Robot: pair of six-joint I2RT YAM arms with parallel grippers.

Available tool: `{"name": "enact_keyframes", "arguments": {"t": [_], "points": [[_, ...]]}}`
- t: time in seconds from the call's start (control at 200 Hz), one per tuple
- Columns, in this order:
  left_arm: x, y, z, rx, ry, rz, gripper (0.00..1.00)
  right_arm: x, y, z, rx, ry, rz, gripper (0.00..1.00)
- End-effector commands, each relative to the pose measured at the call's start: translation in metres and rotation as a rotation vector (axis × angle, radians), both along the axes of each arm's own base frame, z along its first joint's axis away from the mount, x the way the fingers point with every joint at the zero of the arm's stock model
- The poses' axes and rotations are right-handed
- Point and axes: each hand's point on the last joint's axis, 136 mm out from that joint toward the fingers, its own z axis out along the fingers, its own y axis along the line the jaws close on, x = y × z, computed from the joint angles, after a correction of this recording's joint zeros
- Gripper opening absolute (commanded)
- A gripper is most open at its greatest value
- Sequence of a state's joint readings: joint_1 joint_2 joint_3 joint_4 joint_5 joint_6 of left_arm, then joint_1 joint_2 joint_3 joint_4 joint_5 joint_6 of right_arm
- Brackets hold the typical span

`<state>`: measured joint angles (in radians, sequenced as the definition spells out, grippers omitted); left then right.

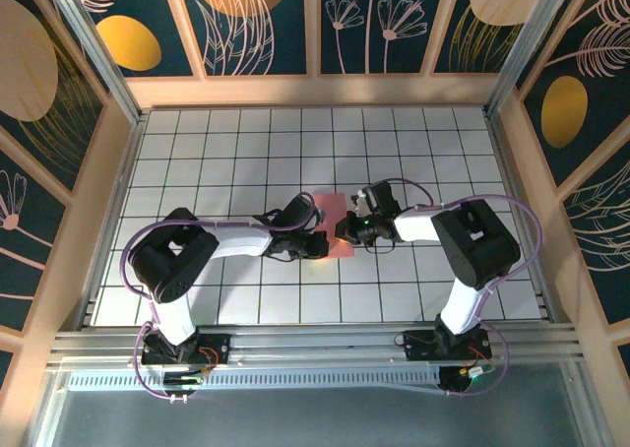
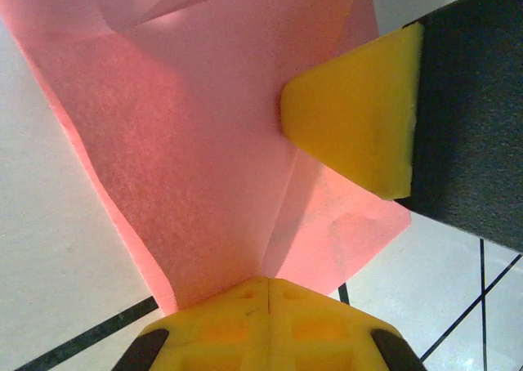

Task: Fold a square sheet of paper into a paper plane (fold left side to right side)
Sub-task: Fold the triangle a second time at the center of the table.

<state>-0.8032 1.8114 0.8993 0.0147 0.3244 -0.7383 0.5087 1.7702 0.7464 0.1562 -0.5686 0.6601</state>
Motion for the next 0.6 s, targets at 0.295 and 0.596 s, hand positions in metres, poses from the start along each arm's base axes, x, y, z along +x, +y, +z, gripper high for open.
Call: {"name": "enact_keyframes", "arguments": {"t": [0.295,0.596], "points": [[-0.010,0.016,-0.013,0.046,0.038,0.013,0.04,-0.017,-0.012,-0.030,-0.106,0.080,0.014,0.00],[-0.024,0.023,-0.016,0.039,0.051,-0.023,0.04,-0.019,-0.013,-0.032,-0.113,0.085,0.016,0.00]]}}
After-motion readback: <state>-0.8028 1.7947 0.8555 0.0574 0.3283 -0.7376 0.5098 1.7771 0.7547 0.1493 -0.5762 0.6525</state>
